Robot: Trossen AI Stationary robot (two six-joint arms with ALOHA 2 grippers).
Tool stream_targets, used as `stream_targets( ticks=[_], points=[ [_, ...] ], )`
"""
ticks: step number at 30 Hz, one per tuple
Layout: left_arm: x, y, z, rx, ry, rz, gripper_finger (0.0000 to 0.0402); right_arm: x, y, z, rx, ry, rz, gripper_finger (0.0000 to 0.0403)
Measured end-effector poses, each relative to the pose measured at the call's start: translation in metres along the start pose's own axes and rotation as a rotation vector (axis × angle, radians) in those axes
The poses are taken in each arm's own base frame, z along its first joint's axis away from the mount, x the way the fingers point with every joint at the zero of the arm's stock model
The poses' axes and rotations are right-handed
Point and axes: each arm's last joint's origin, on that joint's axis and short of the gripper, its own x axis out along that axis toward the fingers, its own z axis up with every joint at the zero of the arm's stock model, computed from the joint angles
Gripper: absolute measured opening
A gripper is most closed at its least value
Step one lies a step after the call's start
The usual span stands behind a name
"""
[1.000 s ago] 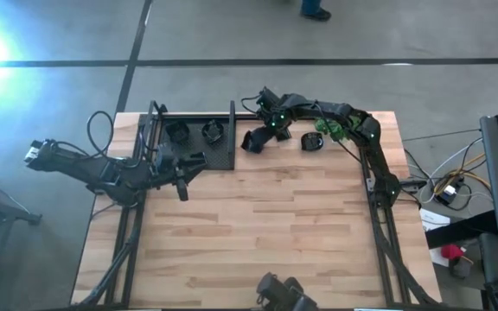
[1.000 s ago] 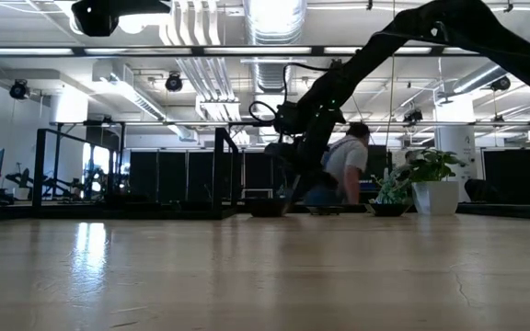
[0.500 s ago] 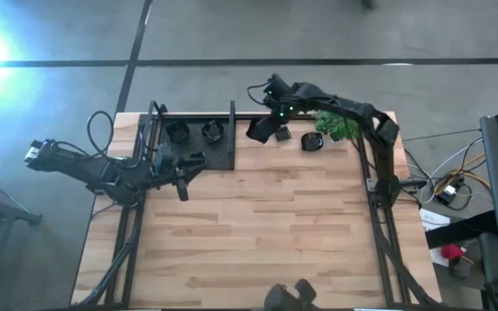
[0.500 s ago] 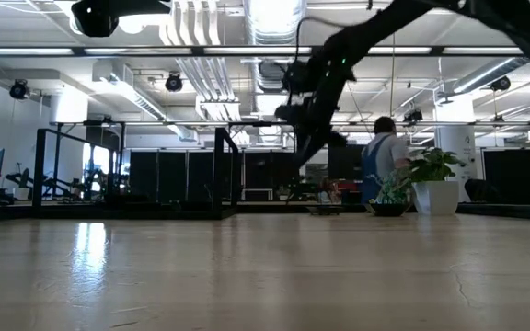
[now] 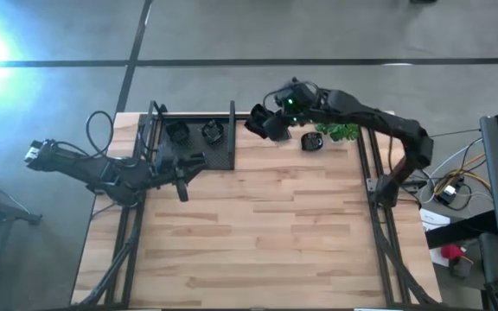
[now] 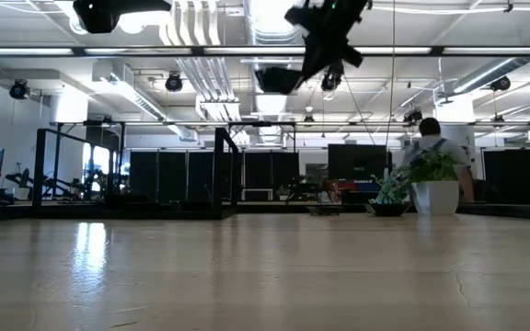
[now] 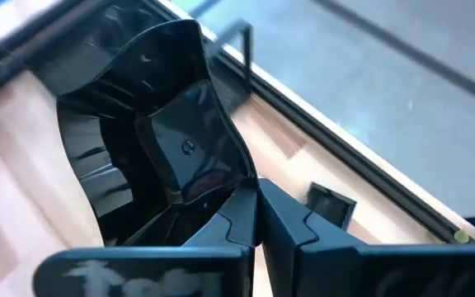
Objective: Pick & Place Mini shaped plates
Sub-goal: Stack the black distorted square plate on top of the black distorted square plates on the shelf
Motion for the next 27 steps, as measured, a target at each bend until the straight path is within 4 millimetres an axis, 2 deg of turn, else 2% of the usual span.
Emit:
stream_targets(
  ticks=[3,6,14,21,27],
  points=[
    [0.001,-0.002,0.005,0.045,-0.048,-0.004,0.0081,-0.017,0.021,-0.008,-0.029,-0.053,-0.001,0.0008],
    [0.004,-0.005,0.008,0.105,-0.087,0.020,0.0081,-0.025,0.044,-0.016,-0.055,-0.108,-0.007,0.0008],
    [0.028,-0.023,0.014,0.351,-0.072,0.167,0.0081,-0.025,0.095,-0.032,-0.109,-0.242,0.015,0.0008],
    [0.049,-0.041,0.025,0.408,-0.075,0.299,0.0081,-0.018,0.112,-0.041,-0.129,-0.262,-0.001,0.0008],
    [0.064,-0.052,0.029,0.404,-0.070,0.349,0.0081,-0.021,0.117,-0.041,-0.115,-0.293,0.029,0.0008]
  ],
)
